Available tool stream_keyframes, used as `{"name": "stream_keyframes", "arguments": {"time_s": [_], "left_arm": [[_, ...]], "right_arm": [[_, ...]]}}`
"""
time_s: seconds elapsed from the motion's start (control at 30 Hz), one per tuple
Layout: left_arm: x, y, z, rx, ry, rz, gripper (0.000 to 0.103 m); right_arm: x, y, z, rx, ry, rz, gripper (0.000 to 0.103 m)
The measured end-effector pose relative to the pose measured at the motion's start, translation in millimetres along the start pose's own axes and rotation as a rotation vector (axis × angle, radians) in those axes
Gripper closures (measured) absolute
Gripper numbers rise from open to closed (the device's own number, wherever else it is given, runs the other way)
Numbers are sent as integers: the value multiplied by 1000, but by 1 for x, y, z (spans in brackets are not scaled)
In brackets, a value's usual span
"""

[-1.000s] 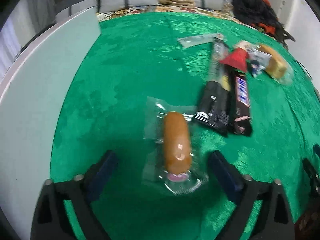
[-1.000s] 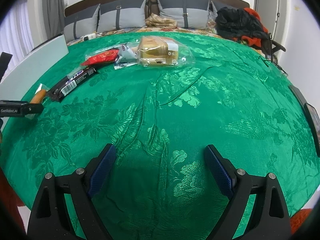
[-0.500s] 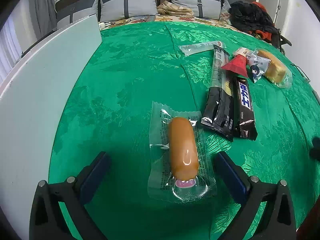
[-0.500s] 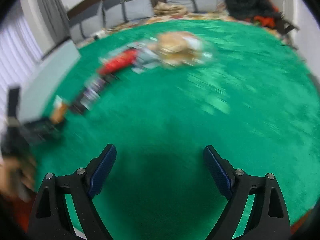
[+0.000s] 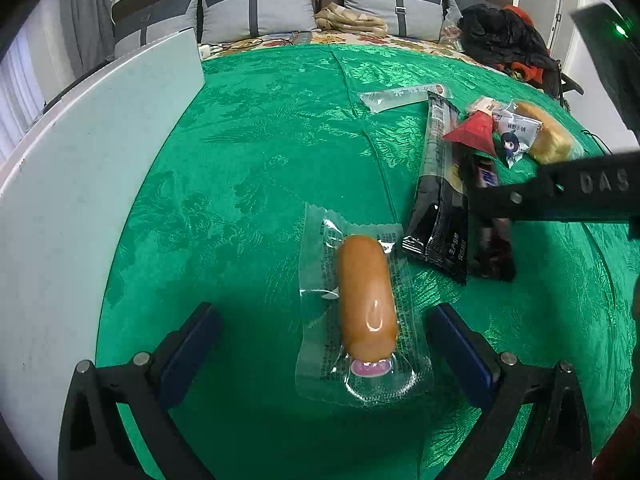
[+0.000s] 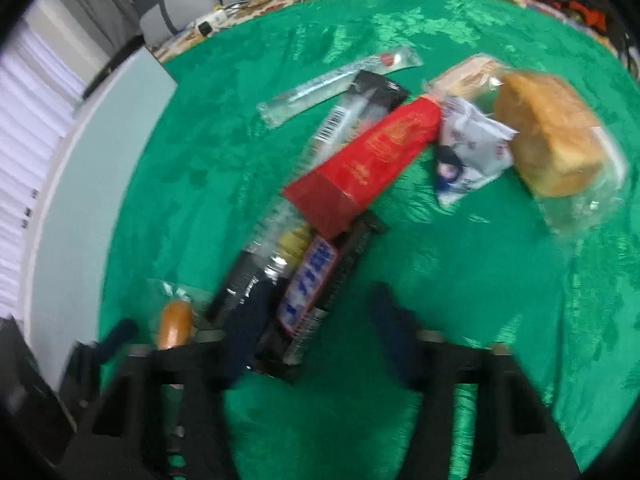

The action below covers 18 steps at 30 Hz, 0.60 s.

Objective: Organize snacks
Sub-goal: 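Grasp the dark chocolate bar with the right tool and lift it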

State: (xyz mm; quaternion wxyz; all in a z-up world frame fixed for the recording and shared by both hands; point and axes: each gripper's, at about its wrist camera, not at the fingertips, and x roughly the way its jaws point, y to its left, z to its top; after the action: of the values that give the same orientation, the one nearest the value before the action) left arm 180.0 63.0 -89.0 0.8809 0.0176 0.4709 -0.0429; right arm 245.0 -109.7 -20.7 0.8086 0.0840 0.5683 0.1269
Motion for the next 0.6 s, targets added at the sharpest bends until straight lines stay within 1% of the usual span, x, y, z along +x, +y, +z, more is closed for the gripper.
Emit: {"name": "stream_keyframes", "arguments": {"time_s": [0.03,0.07,0.1,0.17,0.27,0.4,0.47,0.5,0.53,0.57,0.6], "left_arm": [[0,0,0,0,0,0,0],[0,0,0,0,0,0,0],[0,0,0,0,0,0,0],[0,0,0,0,0,0,0],[1,0,0,0,0,0,0],[1,0,0,0,-1,0,0],[1,-1,0,1,-1,0,0],[1,0,0,1,-1,0,0],[1,0,0,1,-1,0,0],[1,0,0,0,-1,-1,0],[1,0,0,0,-1,0,0]], "right_arm": [[-1,-4,-2,0,3,6,69],[-3,-9,-5,4,10,13,79],[-5,-14,-8,14,20,17,81],[-12,-25,-14,21,39,40,82],[-28,-39,-29,-36,65,16,83],[-51,-67,-54,-105,76,-54,83],[-62,-81,-69,-154,56,-124,83],[-65,-86,-75,-170,41,-141,77],[-66,-88,-81,-177,28,-146,75],[-66,-90,-86,-179,15,-147,68],[-67,-89,-92,-185,-28,-133,54]]}}
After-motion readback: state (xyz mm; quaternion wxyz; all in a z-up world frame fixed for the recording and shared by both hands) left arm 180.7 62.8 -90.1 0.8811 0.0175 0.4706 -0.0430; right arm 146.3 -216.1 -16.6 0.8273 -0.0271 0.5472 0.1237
